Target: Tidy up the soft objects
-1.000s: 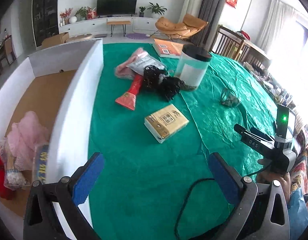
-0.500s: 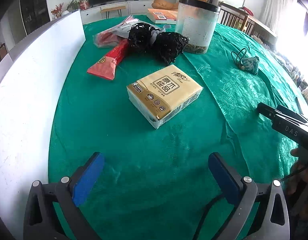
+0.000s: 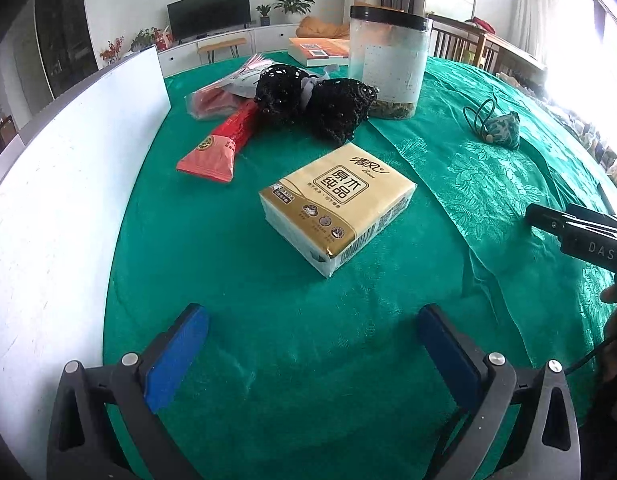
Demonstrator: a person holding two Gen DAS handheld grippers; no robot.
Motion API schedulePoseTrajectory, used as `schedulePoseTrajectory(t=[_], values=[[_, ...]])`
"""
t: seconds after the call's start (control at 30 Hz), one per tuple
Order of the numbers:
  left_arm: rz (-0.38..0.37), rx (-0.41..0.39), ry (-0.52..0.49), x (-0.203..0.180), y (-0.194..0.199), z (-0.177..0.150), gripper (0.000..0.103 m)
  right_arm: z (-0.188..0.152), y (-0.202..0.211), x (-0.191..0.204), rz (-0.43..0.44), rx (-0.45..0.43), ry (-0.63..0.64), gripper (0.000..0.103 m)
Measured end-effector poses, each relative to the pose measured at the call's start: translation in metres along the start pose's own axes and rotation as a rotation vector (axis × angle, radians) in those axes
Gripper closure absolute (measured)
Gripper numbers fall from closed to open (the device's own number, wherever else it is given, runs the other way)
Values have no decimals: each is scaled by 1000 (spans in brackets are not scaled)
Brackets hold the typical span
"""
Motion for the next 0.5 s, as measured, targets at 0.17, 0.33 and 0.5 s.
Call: schedulePoseTrajectory(t=[0.17, 0.33, 0.5], values=[[3, -2, 2, -1, 0, 0, 0, 0, 0, 0, 0, 0, 0, 16], [5, -3, 4, -1, -1, 1, 0, 0, 0, 0, 0, 0, 1, 15], [6, -3, 4, -1, -1, 1, 0, 0, -1, 0, 0, 0, 2, 15]])
Point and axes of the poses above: each gripper's, at about its wrist camera, not at the fingertips, and y roughly against the way its jaws point, x to its left, z to its top, the point moved 3 cm from there along -y, roughly the way its jaws point, and after that the axes turned 6 degrees about -x, right-handed, at the moved point
